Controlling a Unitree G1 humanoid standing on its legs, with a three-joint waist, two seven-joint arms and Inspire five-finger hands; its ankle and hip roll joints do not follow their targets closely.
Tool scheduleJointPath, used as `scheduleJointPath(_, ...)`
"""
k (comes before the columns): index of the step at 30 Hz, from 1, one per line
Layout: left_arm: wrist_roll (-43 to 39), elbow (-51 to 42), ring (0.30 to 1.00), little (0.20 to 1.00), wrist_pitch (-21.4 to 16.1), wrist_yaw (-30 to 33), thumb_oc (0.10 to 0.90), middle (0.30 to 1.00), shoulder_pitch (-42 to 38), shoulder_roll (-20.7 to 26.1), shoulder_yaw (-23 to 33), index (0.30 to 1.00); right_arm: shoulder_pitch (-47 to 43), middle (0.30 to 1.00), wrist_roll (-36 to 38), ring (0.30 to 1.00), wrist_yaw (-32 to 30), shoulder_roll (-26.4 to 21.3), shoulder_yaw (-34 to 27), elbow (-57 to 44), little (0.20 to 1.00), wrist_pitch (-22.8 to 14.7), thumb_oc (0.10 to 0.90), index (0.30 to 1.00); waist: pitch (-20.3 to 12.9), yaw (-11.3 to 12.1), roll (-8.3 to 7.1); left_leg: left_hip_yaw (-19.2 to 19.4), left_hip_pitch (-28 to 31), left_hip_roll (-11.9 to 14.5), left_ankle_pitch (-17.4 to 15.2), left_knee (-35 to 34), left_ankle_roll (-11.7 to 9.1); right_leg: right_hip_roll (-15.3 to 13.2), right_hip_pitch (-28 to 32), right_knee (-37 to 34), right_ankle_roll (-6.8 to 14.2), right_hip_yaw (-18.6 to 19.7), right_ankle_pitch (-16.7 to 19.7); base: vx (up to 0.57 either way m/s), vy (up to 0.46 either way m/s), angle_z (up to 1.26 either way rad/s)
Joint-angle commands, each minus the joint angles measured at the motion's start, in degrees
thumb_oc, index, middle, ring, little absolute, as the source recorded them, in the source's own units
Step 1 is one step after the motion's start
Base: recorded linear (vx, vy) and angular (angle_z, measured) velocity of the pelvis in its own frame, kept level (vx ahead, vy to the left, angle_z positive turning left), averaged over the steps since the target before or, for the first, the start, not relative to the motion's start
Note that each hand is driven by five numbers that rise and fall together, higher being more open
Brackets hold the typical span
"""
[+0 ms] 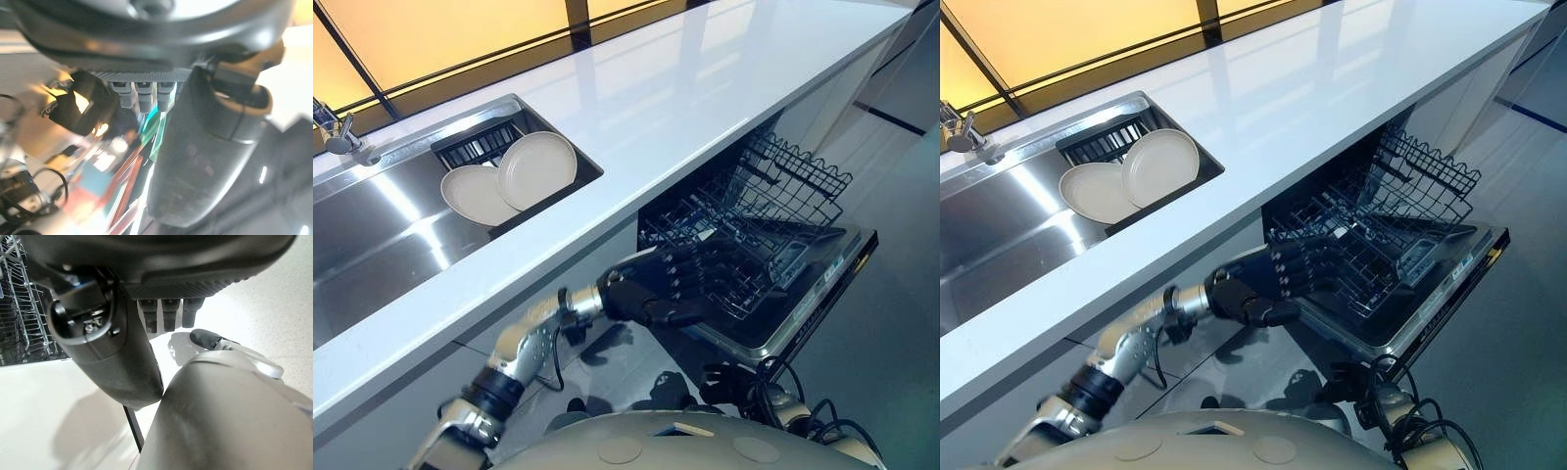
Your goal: Pick up plates and place into dishwasher.
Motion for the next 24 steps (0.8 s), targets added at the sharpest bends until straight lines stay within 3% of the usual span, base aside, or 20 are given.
scheduleJointPath(1,-8.8,-5.9,0.900,0.900,-14.5,12.9,0.800,0.900,-8.3,-3.1,4.9,0.900,-1.2,0.900,2.7,0.900,-0.9,0.7,2.6,1.2,0.900,-0.9,0.800,0.900,0.4,0.5,0.22,-0.9,-1.1,-5.5,-4.8,0.4,6.4,5.7,-1.3,2.3,-2.9,-2.3,-2.7,0.06,-0.020,0.01)
scheduleJointPath(2,-1.1,-7.2,0.900,0.900,-21.4,19.9,0.800,0.900,-10.1,-1.3,6.4,0.900,-0.7,0.900,3.0,0.900,-1.2,0.7,3.0,0.9,0.900,-0.7,0.800,0.900,0.2,0.4,0.09,-1.2,-1.2,-5.5,-4.7,0.4,6.4,5.6,-1.2,2.1,-2.9,-2.3,-2.6,0.05,-0.010,0.01)
scheduleJointPath(4,6.8,-7.7,0.900,0.900,-26.3,27.6,0.800,0.900,-12.2,1.2,8.4,0.900,0.0,0.900,2.9,0.900,-1.5,0.8,2.9,0.9,0.900,-0.9,0.800,0.900,0.0,0.3,0.03,-1.5,-1.2,-5.6,-4.7,0.4,6.4,5.6,-1.1,2.0,-2.8,-2.2,-2.6,0.05,0.003,0.00)
scheduleJointPath(5,12.9,-8.9,0.900,0.900,-26.3,34.2,0.800,0.900,-13.6,3.1,10.4,0.900,0.6,0.900,3.0,0.900,-1.8,0.8,2.9,1.0,0.900,-1.1,0.800,0.900,-0.2,0.3,0.04,-1.9,-1.1,-5.7,-4.6,0.4,6.3,5.6,-1.0,2.0,-2.7,-2.1,-2.6,0.07,0.011,0.00)
scheduleJointPath(7,16.9,-7.8,0.900,0.900,-24.1,40.8,0.800,0.900,-16.6,6.8,15.5,0.900,1.5,0.900,2.3,0.900,-1.5,0.3,2.4,1.4,0.900,-1.6,0.800,0.900,-0.6,0.1,0.14,-2.2,-0.9,-5.8,-4.7,0.4,6.3,5.6,-0.8,1.9,-2.8,-2.0,-2.8,0.08,0.028,0.02)
scheduleJointPath(8,20.5,-7.2,0.900,0.900,-24.3,42.9,0.800,0.900,-17.2,7.6,16.4,0.900,1.6,0.900,2.2,0.900,-1.4,0.1,2.3,1.5,0.900,-1.6,0.800,0.900,-0.8,0.0,0.18,-2.3,-0.8,-5.9,-4.7,0.4,6.3,5.6,-0.8,2.0,-2.8,-1.9,-2.9,0.11,0.046,0.02)
scheduleJointPath(11,32.7,-3.8,0.900,0.900,-19.9,51.5,0.800,0.900,-20.5,13.1,20.3,0.900,1.6,0.900,1.6,0.900,-0.8,-0.7,1.8,1.9,0.900,-1.3,0.800,0.900,-1.3,-0.3,0.67,-2.5,-0.4,-6.1,-4.7,0.4,6.3,5.7,-0.6,2.1,-2.9,-1.2,-3.0,0.08,0.050,0.00)
scheduleJointPath(14,40.4,4.7,0.900,0.900,-14.9,54.1,0.800,0.900,-24.8,20.5,21.1,0.900,1.3,0.900,1.6,0.900,-0.5,-1.3,1.7,2.1,0.900,-0.7,0.800,0.900,-1.9,-0.7,1.29,-2.0,-0.1,-6.3,-4.7,0.4,6.5,5.7,-0.6,2.6,-3.0,-0.7,-3.4,0.08,0.058,0.00)
scheduleJointPath(18,44.5,23.1,0.900,0.900,-13.5,52.5,0.800,0.900,-32.0,30.4,17.6,0.900,0.7,0.900,1.1,0.900,-0.2,-2.7,1.4,2.9,0.900,-0.2,0.800,0.900,-2.4,-1.6,2.35,-0.5,0.3,-6.8,-5.2,1.1,6.8,5.6,-0.9,3.6,-2.7,0.4,-3.8,0.09,0.082,-0.04)
scheduleJointPath(24,44.7,41.4,0.900,0.900,-13.6,51.7,0.800,0.900,-42.0,35.2,9.0,0.900,1.2,0.900,1.0,0.900,-0.4,-3.8,1.3,3.7,0.900,-0.8,0.800,0.900,-2.5,-3.2,3.16,0.7,0.7,-7.2,-5.5,1.1,7.1,5.5,-1.7,4.5,-2.0,1.3,-3.6,0.09,0.088,-0.02)
